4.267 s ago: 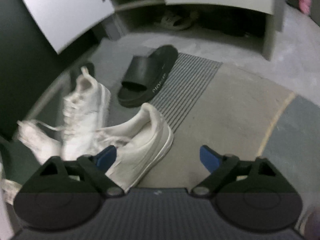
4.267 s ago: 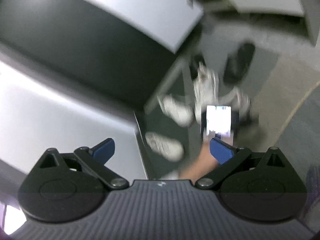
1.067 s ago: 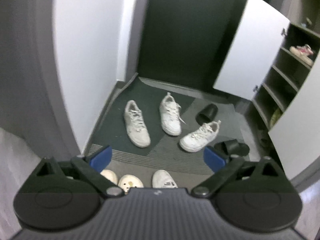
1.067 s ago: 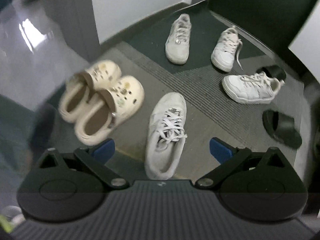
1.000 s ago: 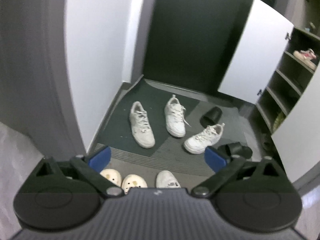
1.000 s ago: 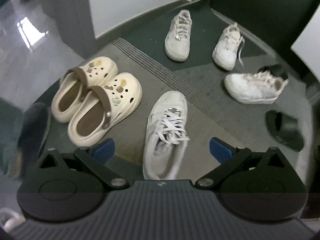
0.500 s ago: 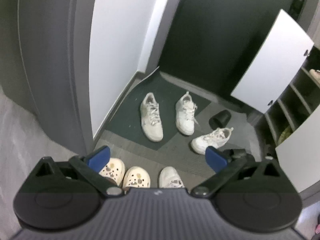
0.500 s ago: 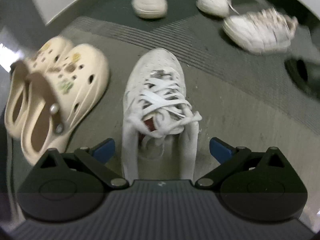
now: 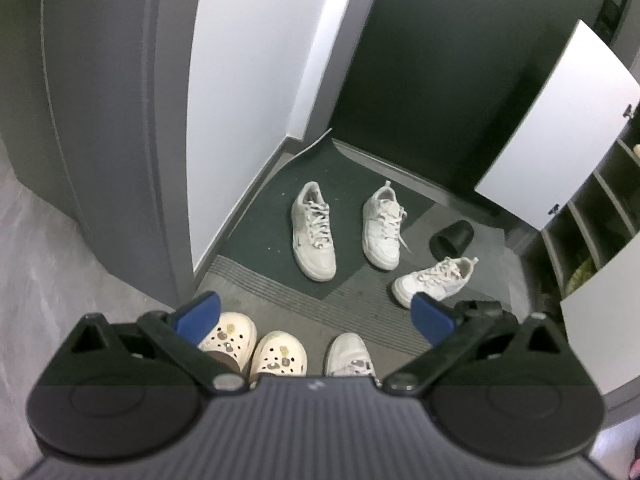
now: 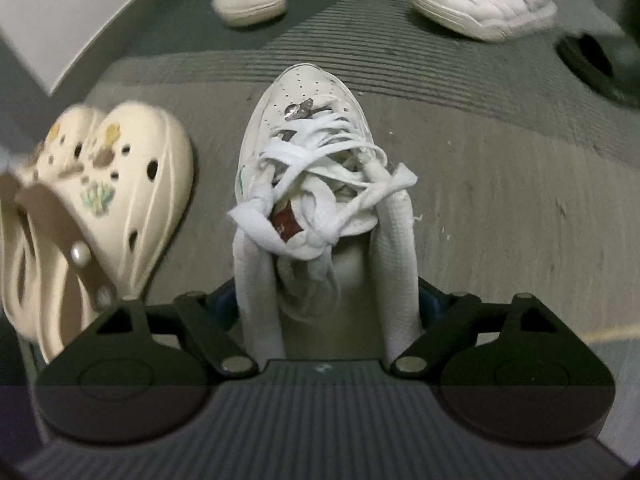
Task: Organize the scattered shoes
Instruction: 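Grasp the white sneaker by its heel with the right gripper, then push the sneaker against the clogs, open the right gripper and raise it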
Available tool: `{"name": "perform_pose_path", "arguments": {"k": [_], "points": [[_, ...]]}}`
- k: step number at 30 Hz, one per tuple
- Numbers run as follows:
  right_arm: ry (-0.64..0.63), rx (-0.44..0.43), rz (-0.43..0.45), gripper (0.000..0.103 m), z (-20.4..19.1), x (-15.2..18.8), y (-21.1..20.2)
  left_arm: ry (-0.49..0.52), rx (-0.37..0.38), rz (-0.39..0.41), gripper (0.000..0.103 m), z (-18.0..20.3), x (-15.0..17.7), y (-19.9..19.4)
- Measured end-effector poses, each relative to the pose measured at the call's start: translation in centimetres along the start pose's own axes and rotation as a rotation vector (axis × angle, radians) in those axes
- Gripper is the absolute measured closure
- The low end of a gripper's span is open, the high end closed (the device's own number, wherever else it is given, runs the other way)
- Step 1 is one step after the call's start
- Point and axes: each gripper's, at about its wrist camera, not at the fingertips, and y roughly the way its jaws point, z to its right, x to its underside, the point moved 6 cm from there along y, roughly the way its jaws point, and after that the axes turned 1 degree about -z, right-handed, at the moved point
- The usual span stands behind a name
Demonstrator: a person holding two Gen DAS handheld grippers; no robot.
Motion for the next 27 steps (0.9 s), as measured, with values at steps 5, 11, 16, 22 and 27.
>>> {"name": "perform_pose_path", "arguments": {"k": [5,11,16,22,27], "points": [[0.120,0.026,0.005,0.018,-1.5,1.4,-0.7,0.013,0.002,0.020,0.001,0.3,0.1,-0.3],[0.128,0.003,0.027,0.019,-4.3,3.4,-0.8,0.017,-0.013,0.033,0.001,0.3,-0.1,-0.3],[0.139,-0.053,-0.041,0.014,-4.8,4.0,-0.6,0.029,-0.044,0.053,0.001,0.1,-0.6,-0.1],[0.228,-0.159,-0.204,0.000,-4.1,2.9,-3.7,0.047,-0.059,0.050,0.001,0.4,-0.9,0.5],[0.225,-0.101,-0.149,0.000,-2.6,-0.9,-10.5,0.072,-0.064,0.047,0.001,0.6,-1.8,2.0]]}}
